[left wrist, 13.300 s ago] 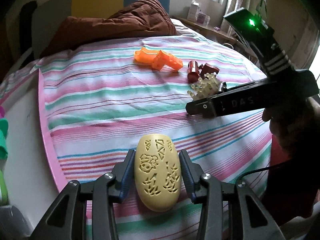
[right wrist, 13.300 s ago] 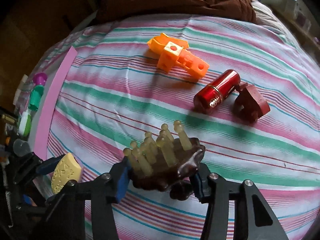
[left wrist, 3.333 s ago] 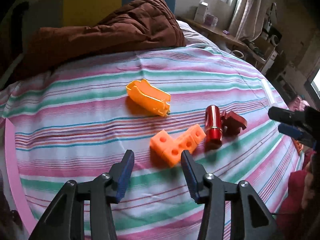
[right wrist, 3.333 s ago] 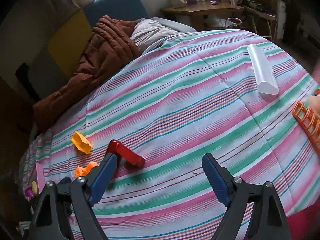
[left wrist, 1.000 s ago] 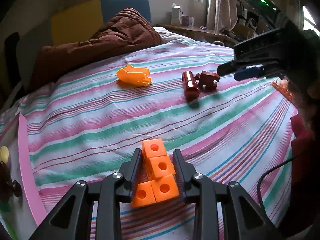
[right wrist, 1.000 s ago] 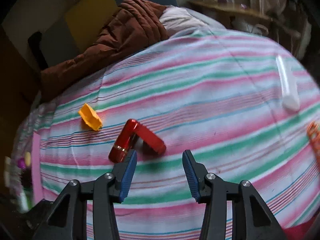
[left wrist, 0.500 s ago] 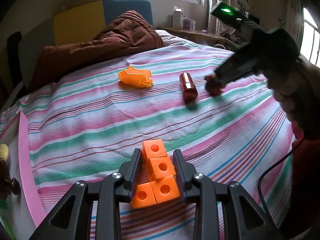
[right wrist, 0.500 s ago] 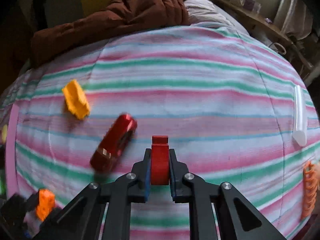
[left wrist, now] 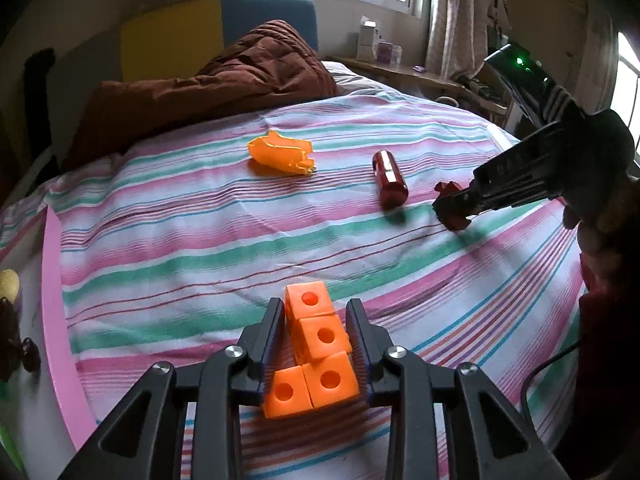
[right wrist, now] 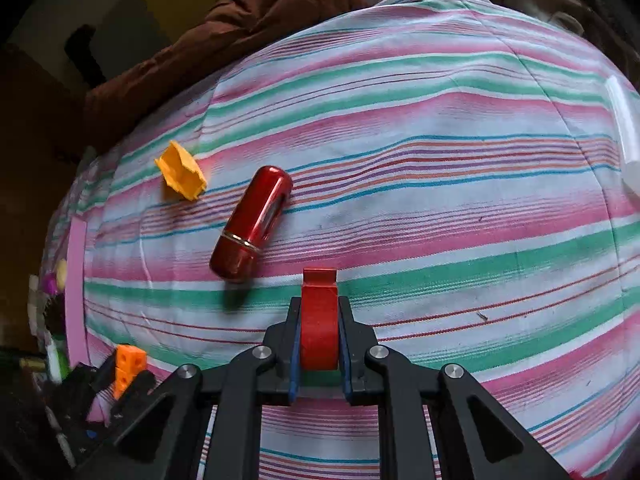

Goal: Organize rigid objects
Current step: 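Lift the orange blocks with the left gripper while the right gripper grasps the red clip, then carry the orange blocks with the left gripper toward the tray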

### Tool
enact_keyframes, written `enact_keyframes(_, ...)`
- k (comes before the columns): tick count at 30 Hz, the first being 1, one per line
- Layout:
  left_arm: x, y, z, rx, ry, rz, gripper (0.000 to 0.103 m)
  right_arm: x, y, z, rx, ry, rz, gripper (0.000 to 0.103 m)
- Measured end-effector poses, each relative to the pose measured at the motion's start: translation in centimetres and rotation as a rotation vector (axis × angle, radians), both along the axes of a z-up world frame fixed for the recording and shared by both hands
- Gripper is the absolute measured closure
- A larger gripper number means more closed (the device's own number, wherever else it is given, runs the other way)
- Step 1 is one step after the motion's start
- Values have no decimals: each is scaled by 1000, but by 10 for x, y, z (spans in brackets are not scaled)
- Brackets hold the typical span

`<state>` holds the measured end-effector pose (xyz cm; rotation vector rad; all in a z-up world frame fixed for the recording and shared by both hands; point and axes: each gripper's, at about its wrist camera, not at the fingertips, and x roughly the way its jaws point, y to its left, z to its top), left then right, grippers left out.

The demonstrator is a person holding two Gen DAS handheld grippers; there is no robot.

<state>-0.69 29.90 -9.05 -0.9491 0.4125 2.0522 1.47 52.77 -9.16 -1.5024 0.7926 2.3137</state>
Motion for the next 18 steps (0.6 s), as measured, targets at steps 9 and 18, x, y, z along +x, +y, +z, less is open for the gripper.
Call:
enact_keyframes(9,13,-15,22,16,-11,39,80,-2,-3,1,54,-2,34,89)
enact_keyframes(18,9,-35,36,89,-83,71,80,-3,-16,5,166,-33,98,89)
